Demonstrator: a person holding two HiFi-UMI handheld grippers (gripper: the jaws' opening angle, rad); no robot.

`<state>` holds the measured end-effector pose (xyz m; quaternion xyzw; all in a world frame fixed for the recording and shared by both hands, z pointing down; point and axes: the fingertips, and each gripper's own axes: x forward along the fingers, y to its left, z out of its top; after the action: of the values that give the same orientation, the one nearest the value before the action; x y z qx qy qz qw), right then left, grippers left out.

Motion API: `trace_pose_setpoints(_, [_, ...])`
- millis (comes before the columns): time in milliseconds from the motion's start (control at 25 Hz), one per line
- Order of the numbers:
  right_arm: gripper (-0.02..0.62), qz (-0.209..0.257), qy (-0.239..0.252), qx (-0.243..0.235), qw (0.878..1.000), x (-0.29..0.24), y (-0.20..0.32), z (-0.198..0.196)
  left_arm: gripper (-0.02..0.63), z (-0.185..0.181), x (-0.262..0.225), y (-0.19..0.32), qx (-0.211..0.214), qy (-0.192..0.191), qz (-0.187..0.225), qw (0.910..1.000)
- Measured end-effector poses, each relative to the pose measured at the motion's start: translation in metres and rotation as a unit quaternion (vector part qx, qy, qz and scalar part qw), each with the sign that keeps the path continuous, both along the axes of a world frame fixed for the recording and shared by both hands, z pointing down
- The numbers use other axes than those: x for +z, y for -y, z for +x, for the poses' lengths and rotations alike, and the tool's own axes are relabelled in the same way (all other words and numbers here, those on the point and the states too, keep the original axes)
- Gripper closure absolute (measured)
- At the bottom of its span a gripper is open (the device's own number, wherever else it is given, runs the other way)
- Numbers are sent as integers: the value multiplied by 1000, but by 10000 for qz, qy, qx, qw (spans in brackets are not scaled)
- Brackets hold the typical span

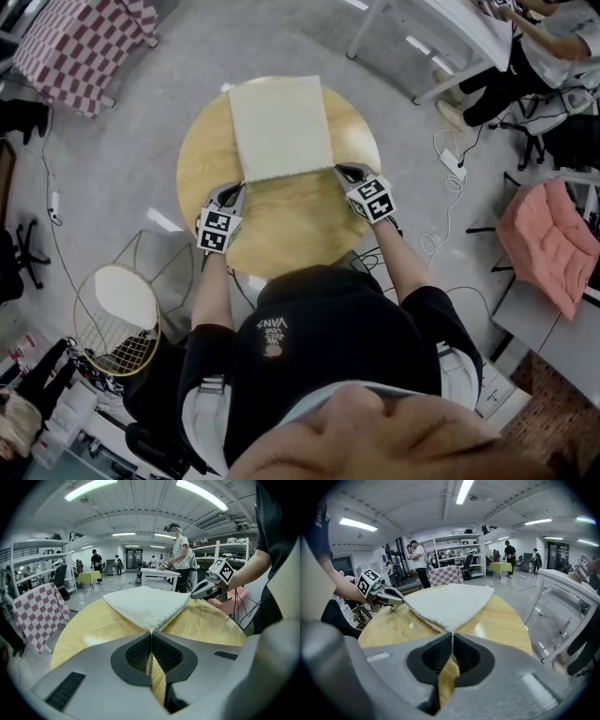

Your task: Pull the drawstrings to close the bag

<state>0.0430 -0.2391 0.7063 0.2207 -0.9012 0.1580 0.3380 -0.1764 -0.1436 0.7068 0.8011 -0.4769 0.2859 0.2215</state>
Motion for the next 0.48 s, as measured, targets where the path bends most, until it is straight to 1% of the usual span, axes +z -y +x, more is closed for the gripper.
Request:
trace_pose_setpoints(240, [589, 45, 96, 122, 9999, -10, -1, 1, 589, -2, -17, 0, -139, -61, 141, 9998])
trace_pose_setpoints(480, [589, 145, 178, 340, 9992, -25, -2, 5, 589, -2, -34, -1, -187, -98, 275, 9994])
